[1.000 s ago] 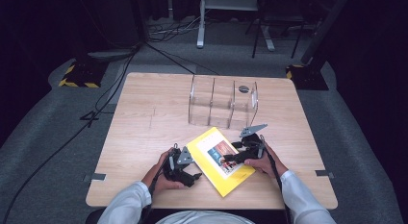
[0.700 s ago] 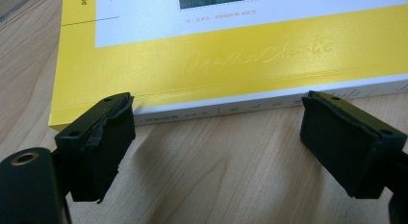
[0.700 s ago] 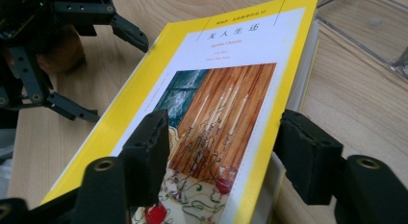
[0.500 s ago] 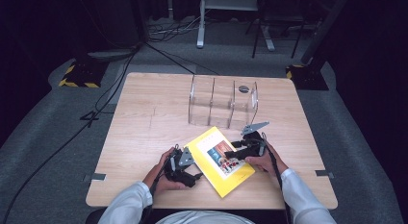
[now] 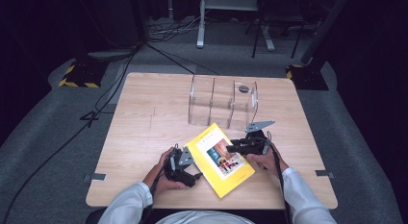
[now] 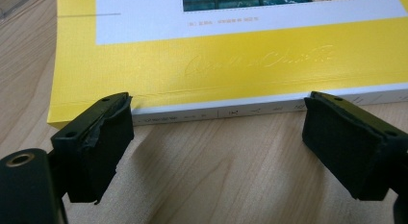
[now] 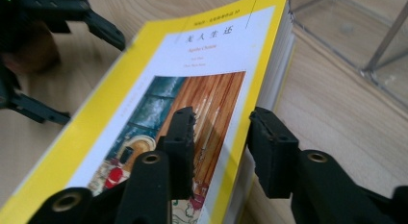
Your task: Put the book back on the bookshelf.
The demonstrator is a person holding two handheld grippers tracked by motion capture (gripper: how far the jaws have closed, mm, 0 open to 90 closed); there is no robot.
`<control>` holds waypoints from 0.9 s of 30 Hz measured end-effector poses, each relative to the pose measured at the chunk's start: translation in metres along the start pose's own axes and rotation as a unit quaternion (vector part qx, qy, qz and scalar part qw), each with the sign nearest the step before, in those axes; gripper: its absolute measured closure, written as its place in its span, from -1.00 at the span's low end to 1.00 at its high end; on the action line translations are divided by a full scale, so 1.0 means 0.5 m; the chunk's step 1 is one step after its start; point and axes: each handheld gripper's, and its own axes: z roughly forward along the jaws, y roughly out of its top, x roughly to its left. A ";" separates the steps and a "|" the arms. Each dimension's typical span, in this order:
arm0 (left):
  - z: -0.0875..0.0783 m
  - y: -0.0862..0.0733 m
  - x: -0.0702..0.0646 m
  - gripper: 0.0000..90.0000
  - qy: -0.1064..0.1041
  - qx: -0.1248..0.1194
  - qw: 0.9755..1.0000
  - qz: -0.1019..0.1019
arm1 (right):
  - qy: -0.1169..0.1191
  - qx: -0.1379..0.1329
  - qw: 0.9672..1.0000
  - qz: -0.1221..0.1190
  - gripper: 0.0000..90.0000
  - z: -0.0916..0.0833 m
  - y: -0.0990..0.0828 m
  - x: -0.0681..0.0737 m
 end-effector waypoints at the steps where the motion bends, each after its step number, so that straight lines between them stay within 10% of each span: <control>1: 0.000 0.000 0.000 -0.76 0.001 0.000 1.000 0.000 | 0.000 0.000 1.000 0.000 0.52 0.000 0.000 0.000; 11: 0.000 0.000 0.000 -0.76 0.000 0.000 1.000 0.001 | 0.021 -0.018 0.999 -0.030 0.78 -0.008 0.007 0.014; 18: 0.000 -0.001 0.001 -0.75 0.002 -0.001 1.000 -0.006 | -0.018 -0.030 0.995 -0.097 0.85 -0.017 0.009 0.052; 27: -0.004 -0.007 0.024 -0.66 0.019 0.007 0.997 -0.071 | -0.039 -0.061 0.988 -0.139 0.90 -0.037 0.004 0.083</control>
